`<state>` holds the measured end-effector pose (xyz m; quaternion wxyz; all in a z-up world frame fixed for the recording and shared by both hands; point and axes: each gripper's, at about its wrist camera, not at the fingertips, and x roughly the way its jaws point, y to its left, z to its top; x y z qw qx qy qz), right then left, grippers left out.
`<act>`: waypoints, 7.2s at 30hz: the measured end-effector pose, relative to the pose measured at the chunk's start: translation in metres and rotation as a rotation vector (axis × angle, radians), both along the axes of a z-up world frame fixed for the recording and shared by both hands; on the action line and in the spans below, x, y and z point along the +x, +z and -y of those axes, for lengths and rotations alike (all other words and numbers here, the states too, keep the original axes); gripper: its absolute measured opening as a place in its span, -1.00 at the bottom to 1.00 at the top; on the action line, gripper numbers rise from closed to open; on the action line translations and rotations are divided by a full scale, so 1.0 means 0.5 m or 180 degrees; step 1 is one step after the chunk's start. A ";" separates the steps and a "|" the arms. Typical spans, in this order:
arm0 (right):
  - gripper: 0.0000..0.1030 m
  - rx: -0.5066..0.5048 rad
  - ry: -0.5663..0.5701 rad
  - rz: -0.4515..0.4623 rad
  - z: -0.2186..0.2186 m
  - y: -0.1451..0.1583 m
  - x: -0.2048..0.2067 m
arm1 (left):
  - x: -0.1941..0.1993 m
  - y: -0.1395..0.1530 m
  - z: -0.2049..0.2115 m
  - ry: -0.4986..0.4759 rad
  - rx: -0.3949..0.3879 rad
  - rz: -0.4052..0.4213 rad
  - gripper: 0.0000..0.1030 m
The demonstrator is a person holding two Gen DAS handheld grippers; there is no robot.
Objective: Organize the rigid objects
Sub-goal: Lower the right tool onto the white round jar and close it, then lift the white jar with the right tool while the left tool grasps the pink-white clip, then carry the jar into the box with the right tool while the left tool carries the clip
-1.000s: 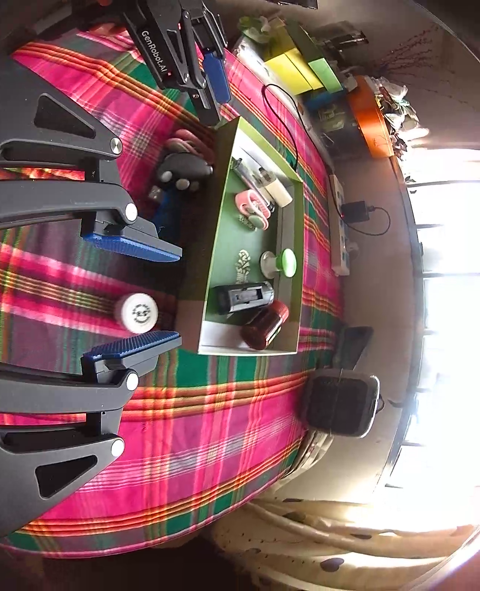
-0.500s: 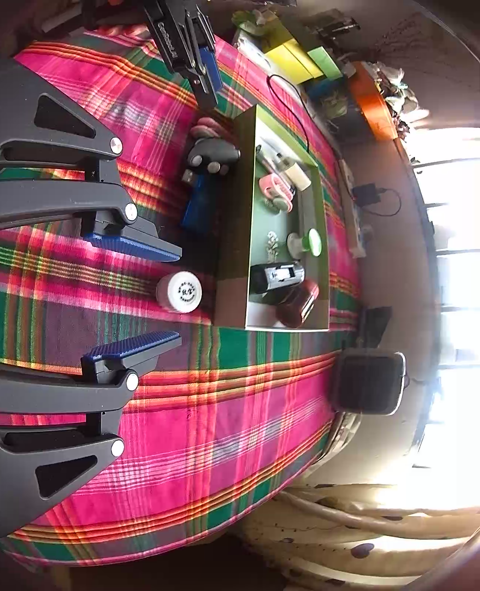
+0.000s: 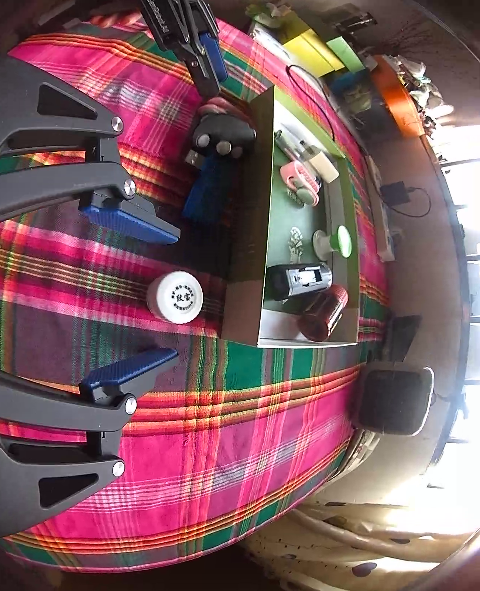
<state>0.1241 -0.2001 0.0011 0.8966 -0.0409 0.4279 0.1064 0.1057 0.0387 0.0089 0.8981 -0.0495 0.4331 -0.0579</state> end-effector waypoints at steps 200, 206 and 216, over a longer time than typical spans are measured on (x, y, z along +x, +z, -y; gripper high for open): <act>-0.44 0.0353 0.0624 0.0321 -0.065 0.096 0.069 | 0.052 0.082 0.010 -0.0235 0.0138 0.0226 -0.57; -0.44 0.0391 0.0621 0.0278 -0.076 0.094 0.100 | 0.089 0.100 0.022 -0.0316 0.0123 0.0253 -0.57; -0.44 0.0412 0.0720 0.0115 -0.104 0.059 0.142 | 0.155 0.080 0.034 -0.0380 0.0133 0.0137 -0.57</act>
